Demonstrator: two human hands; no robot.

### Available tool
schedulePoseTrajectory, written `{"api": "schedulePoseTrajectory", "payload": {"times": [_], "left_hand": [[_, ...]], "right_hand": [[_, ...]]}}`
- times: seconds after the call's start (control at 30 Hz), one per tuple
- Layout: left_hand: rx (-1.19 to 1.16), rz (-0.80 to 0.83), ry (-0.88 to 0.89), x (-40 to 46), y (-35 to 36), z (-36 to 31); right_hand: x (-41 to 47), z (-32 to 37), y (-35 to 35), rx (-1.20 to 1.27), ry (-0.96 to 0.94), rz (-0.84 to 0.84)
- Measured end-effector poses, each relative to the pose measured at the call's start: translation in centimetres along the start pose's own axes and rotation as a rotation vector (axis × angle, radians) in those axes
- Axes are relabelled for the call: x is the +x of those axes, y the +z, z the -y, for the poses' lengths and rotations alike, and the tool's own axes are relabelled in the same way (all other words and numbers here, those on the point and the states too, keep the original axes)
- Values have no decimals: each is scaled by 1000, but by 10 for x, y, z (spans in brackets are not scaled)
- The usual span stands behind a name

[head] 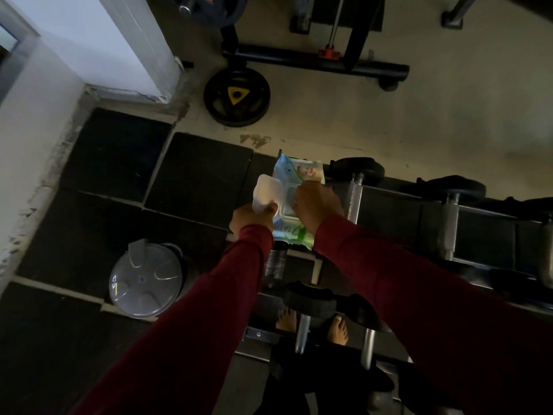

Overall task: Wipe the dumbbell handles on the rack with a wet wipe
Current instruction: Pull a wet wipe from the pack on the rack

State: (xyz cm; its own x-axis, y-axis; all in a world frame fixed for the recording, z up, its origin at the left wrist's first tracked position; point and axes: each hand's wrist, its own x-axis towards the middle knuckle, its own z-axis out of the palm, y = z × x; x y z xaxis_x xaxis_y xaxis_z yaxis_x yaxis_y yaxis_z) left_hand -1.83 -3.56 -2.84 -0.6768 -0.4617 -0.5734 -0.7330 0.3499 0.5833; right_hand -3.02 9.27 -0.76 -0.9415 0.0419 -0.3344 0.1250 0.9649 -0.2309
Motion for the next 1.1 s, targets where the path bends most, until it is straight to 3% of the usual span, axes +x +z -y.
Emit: {"api": "schedulePoseTrajectory", "payload": {"times": [0.13,0.23,0.47,0.8,1.1], "left_hand": [[-55,0,-13,1,0,2],[-86,2,-16,-1,0,3],[-139,31,-22,-1,-1,5],[-87,14,14,-10,-4,-4],[113,-17,84,-5,-8,-3]], "right_hand": [[-2,4,3,-15,-40,-25],[5,4,7,-126,-117,12],[4,-8,18,-417,-311,-70],[-13,-26,12,-422,-397,-129],[-41,-27,-6,298,-207,-476]]}}
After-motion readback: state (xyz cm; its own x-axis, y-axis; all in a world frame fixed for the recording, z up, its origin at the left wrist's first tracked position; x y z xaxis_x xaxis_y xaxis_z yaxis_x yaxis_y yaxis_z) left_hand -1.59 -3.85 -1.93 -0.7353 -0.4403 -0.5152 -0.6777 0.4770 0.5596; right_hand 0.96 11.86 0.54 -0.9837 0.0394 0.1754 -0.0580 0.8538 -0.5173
